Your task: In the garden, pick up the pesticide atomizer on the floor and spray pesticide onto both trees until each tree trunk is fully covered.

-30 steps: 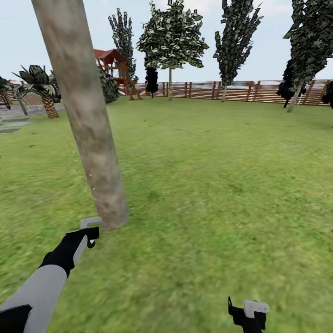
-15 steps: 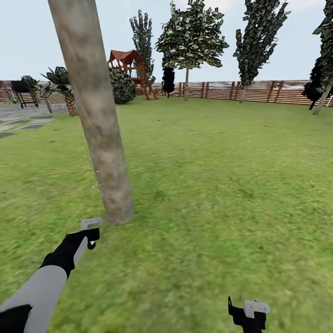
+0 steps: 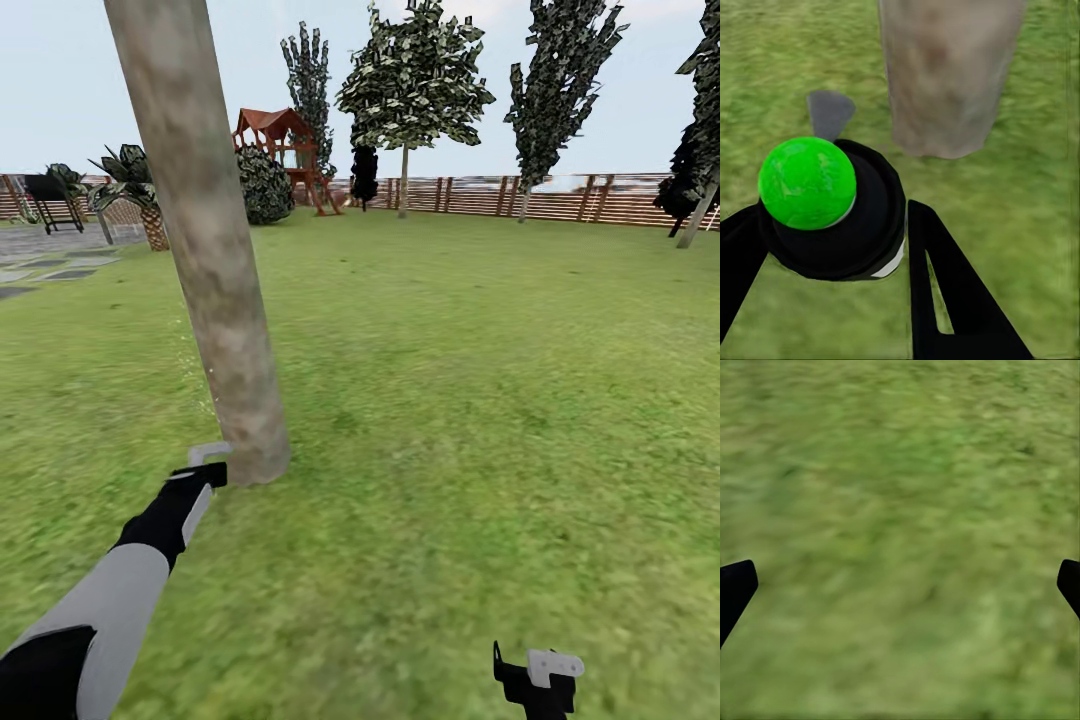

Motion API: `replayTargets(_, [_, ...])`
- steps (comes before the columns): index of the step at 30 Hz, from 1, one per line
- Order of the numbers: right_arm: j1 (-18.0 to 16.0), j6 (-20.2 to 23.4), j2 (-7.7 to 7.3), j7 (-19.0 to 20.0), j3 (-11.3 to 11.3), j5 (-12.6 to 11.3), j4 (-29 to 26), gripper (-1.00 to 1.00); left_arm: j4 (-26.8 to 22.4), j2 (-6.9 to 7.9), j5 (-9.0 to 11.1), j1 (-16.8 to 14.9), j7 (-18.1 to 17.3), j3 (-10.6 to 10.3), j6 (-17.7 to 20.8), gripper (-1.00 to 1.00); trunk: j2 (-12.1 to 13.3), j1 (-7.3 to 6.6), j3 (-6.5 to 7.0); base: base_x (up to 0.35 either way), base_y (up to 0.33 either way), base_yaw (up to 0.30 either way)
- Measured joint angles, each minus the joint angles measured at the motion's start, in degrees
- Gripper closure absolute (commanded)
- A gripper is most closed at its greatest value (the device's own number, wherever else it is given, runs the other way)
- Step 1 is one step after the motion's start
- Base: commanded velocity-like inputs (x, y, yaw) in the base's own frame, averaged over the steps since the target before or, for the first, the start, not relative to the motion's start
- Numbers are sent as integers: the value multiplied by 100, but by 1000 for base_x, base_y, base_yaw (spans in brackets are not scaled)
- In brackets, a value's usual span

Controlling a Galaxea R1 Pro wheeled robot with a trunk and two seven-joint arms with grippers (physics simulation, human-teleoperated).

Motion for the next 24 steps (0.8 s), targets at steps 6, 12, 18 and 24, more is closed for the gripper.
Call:
replayTargets(6, [0,-1,5,0,3,0,0,-100,-21,-81,9,44,-901,-776,301,100,0,0,0,0,0,0])
replayTargets(12, [0,-1,3,0,-3,0,0,-100,-90,-116,11,44,-993,-842,330,100,0,0,0,12,0,0])
replayTargets(18, [0,0,2,0,2,0,0,-100,-380,-38,5,51,-994,-815,652,100,0,0,0,279,5,-5])
replayTargets(24, [1,2,4,0,4,1,0,-100,-603,597,-28,58,-983,-745,746,100,0,0,0,106,20,-108])
